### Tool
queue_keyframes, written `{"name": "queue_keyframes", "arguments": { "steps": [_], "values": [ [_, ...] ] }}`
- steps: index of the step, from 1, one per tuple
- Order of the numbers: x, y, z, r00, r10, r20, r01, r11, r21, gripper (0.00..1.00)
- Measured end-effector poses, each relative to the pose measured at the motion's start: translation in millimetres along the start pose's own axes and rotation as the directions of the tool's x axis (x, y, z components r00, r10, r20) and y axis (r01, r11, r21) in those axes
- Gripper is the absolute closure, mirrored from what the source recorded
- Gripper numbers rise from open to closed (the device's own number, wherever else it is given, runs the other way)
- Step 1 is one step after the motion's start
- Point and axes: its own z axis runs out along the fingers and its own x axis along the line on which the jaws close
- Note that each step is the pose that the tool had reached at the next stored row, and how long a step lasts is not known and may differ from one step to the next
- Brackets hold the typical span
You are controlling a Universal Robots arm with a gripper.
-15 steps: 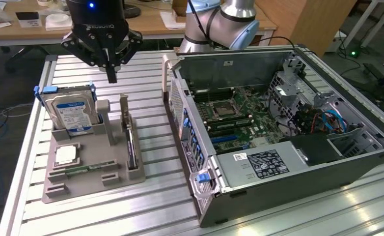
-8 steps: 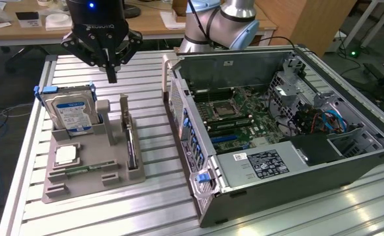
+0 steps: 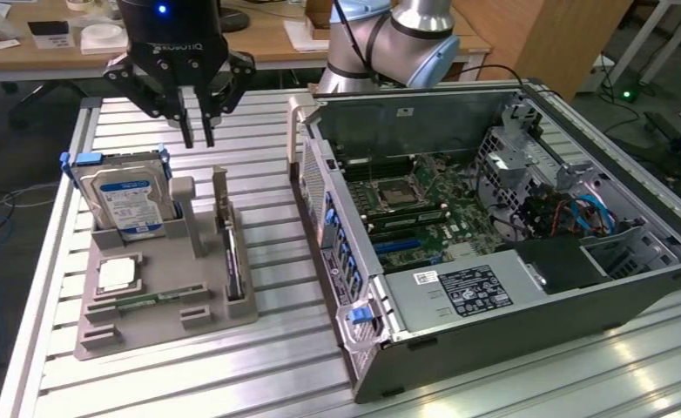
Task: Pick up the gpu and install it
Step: 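Pick up the gpu and move the gpu toward the slot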
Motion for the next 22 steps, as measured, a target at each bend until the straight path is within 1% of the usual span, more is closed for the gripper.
{"name": "queue_keyframes", "arguments": {
  "steps": [2,4,5,8,10,11,12,14,16,18,22],
  "values": [
    [0.0,0.0,-0.1,1.0000,0.000,-0.0001,0.000,1.0000,0.0001,0.71],
    [0.0,0.0,0.0,1.0000,0.000,0.0000,0.000,1.0000,0.0002,0.59],
    [0.0,0.0,0.0,1.0000,0.000,0.0000,0.000,1.0000,0.0002,0.59],
    [0.0,0.0,0.2,1.0000,-0.002,-0.0001,0.002,1.0000,0.0003,0.42],
    [0.1,0.1,1.0,0.9996,-0.029,-0.0017,0.029,0.9996,-0.0003,0.42],
    [0.2,0.0,1.7,0.9989,-0.047,-0.0030,0.047,0.9989,-0.0008,0.35],
    [0.2,-0.1,2.4,0.9981,-0.061,-0.0047,0.061,0.9981,-0.0012,0.35],
    [0.1,-1.0,3.7,0.9973,-0.073,-0.0079,0.073,0.9973,-0.0010,0.35],
    [0.0,-2.9,5.1,0.9968,-0.079,-0.0092,0.079,0.9969,0.0000,0.35],
    [-0.3,-8.0,7.5,0.9967,-0.081,-0.0090,0.081,0.9967,-0.0002,0.35],
    [-1.1,-21.9,13.1,0.9966,-0.082,-0.0091,0.082,0.9966,-0.0002,0.35]
  ]
}}
